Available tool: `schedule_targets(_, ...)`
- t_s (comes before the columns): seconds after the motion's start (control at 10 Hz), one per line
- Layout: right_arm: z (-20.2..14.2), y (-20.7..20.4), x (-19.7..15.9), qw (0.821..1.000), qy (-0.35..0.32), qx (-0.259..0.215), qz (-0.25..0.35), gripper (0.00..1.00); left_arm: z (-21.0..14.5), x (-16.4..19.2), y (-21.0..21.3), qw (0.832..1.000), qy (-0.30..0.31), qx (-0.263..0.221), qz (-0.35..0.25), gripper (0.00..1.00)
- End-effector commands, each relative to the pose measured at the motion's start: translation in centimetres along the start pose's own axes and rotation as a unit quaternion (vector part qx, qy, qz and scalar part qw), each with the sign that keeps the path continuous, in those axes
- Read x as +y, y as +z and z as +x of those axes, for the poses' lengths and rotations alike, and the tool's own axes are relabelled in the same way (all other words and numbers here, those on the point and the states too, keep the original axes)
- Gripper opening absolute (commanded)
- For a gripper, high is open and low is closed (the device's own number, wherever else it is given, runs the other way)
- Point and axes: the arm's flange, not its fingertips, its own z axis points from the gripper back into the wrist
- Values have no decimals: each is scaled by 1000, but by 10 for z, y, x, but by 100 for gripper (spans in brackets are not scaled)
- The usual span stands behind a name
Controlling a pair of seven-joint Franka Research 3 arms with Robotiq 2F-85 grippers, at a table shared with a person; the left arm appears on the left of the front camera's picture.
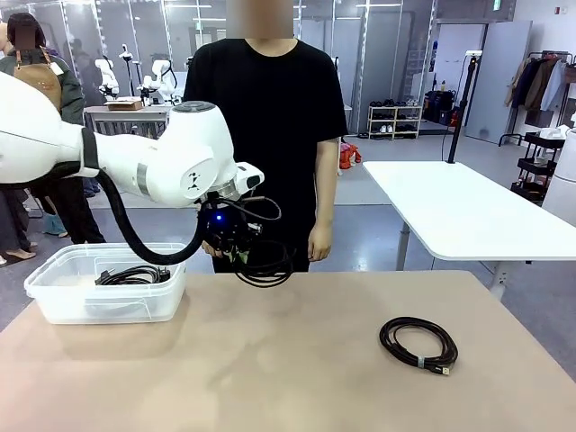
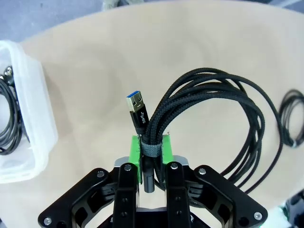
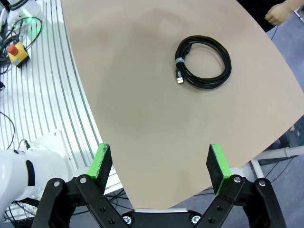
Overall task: Organize and store the cables.
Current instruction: Place the USB Extension Cable into the Organizing box.
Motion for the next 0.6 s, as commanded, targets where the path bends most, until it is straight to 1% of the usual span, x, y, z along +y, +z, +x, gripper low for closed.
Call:
schedule_targets(0.0,1,-1,-2,1000,3,-1,-3,100,-24,32,31,999,-26,15,-36,0)
schedule_targets(0.1,1,-1,-2,1000,3,-1,-3,100,-30,52,47,997,-36,29,-62,0)
schedule_targets(0.2,1,-1,-2,1000,3,-1,-3,100,-37,71,57,995,-55,45,-66,0)
schedule_targets(0.3,1,-1,-2,1000,3,-1,-3,100,-45,86,64,998,-36,43,-36,0)
schedule_targets(0.4,1,-1,-2,1000,3,-1,-3,100,-53,100,70,999,-36,27,-27,0)
schedule_targets(0.5,1,-1,-2,1000,3,-1,-3,100,-62,117,80,996,-84,24,-24,0)
